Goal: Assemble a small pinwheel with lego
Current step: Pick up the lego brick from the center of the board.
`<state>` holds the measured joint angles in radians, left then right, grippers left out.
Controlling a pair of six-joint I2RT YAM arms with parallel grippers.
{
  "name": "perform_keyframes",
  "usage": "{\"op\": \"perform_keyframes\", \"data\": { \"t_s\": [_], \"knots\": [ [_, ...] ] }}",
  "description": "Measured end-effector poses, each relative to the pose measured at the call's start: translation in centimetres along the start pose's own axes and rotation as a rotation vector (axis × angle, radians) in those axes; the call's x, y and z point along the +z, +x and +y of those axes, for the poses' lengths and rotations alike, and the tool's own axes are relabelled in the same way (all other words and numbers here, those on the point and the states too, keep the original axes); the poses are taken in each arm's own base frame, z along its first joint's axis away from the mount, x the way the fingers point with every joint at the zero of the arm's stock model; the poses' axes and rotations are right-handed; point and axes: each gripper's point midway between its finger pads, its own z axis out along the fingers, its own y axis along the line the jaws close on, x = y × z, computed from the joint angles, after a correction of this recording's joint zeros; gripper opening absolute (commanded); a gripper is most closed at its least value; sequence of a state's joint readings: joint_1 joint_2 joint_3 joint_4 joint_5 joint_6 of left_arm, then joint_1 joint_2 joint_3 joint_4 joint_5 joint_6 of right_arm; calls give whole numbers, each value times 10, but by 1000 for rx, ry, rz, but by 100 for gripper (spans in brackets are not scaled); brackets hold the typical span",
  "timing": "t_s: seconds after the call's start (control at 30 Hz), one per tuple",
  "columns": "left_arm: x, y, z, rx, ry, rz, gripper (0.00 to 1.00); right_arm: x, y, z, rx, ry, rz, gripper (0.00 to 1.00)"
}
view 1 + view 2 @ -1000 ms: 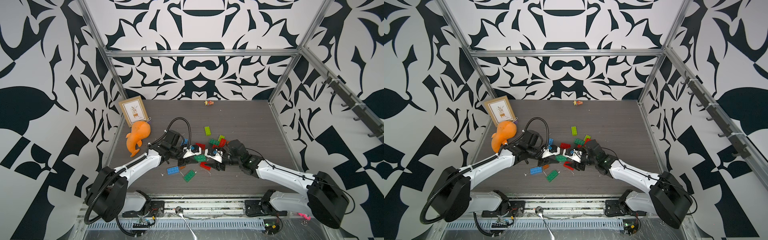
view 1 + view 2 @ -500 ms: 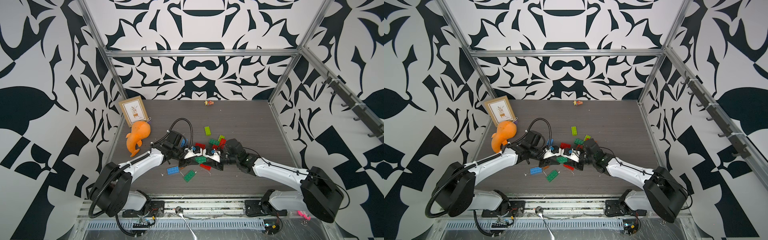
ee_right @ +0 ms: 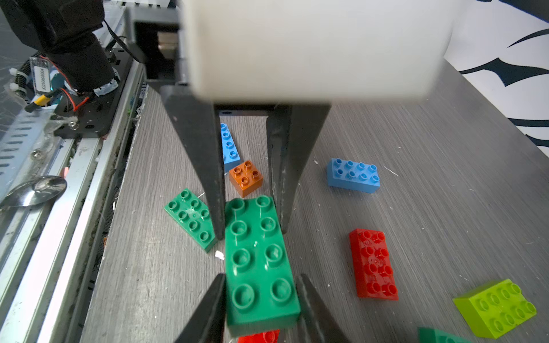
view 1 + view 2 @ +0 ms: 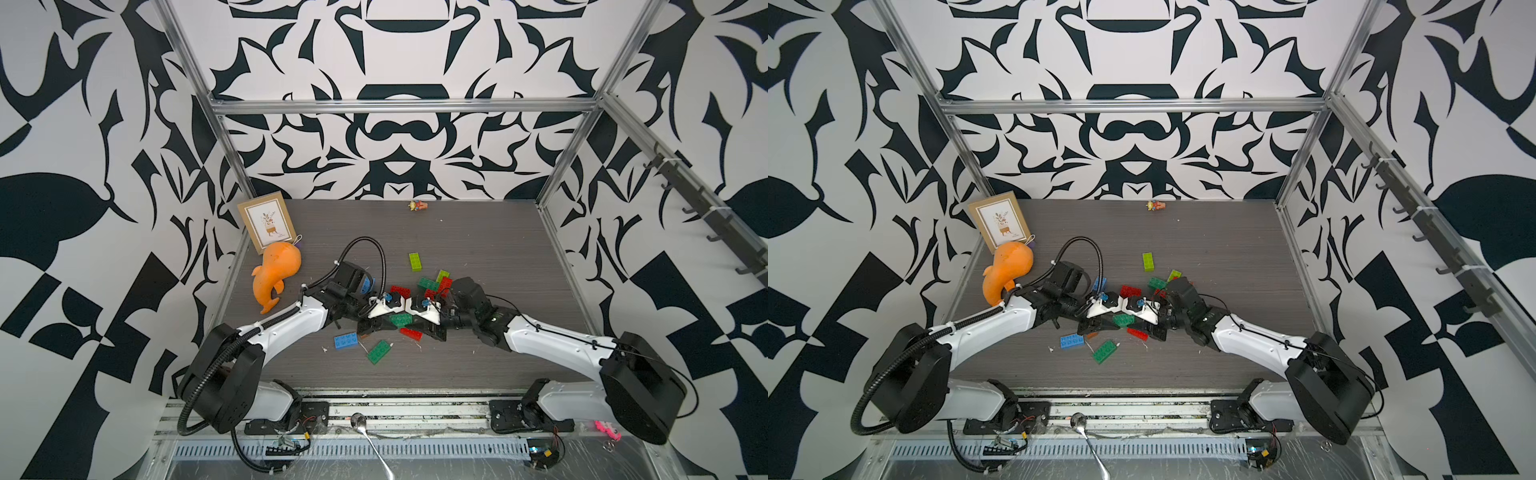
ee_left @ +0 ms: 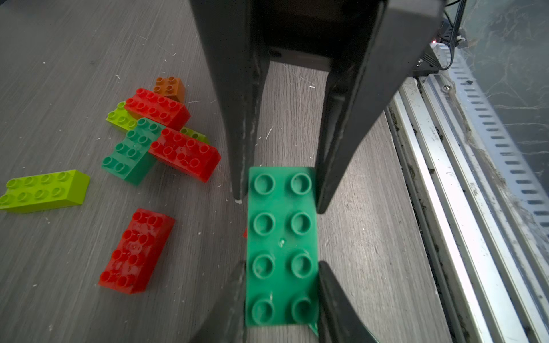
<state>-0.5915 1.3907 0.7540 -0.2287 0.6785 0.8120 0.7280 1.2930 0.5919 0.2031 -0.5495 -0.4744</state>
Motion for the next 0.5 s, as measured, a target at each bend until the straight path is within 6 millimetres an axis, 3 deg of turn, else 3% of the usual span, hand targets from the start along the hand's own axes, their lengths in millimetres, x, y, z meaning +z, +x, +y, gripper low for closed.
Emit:
{"op": "perform_keyframes", "data": {
  "t_s": [0.5],
  "knots": [
    [0,-1,1,-5,-3,-2,30,-1,-1,-1,-1,5,-1,42]
  ]
}}
